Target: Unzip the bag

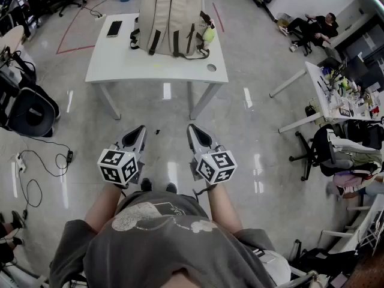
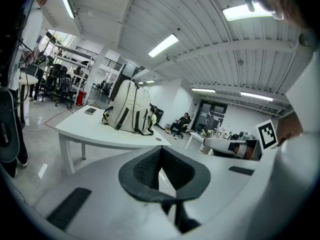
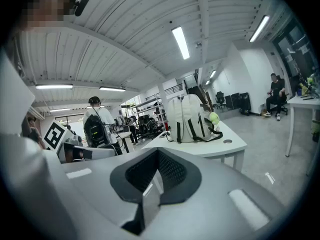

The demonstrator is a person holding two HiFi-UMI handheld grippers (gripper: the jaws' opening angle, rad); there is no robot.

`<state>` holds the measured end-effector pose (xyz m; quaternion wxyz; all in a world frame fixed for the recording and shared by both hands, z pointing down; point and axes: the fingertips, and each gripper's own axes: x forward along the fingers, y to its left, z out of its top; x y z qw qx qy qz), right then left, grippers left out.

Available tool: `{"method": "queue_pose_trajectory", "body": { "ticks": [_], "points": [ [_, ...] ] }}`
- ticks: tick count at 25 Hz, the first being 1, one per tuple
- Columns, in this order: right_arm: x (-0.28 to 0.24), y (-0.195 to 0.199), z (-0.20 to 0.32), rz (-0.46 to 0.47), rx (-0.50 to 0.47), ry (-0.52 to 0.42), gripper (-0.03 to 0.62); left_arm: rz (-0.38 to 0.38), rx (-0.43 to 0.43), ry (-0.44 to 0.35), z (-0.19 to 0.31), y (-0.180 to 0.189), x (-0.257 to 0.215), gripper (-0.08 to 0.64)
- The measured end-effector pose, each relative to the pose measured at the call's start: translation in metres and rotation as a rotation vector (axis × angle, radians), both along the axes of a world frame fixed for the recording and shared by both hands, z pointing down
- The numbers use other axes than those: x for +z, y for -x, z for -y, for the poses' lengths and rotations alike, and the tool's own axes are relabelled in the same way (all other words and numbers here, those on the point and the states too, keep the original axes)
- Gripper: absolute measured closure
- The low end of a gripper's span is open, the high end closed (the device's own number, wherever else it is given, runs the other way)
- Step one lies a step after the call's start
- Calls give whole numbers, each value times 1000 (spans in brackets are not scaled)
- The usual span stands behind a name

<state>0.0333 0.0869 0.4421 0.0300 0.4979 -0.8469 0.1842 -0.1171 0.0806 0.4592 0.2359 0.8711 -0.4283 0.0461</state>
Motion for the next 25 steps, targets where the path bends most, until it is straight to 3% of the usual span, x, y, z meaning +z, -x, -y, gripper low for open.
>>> {"method": "queue_pose_trajectory", "body": {
  "ticks": [15,25],
  "points": [
    [1,-8,-9,25,9,1,594,56,-10,-55,0,-7,-12,554],
    [9,-68,-23,67,116,30,594,64,-5,-33,-11,-42,-4,554]
  ]
}}
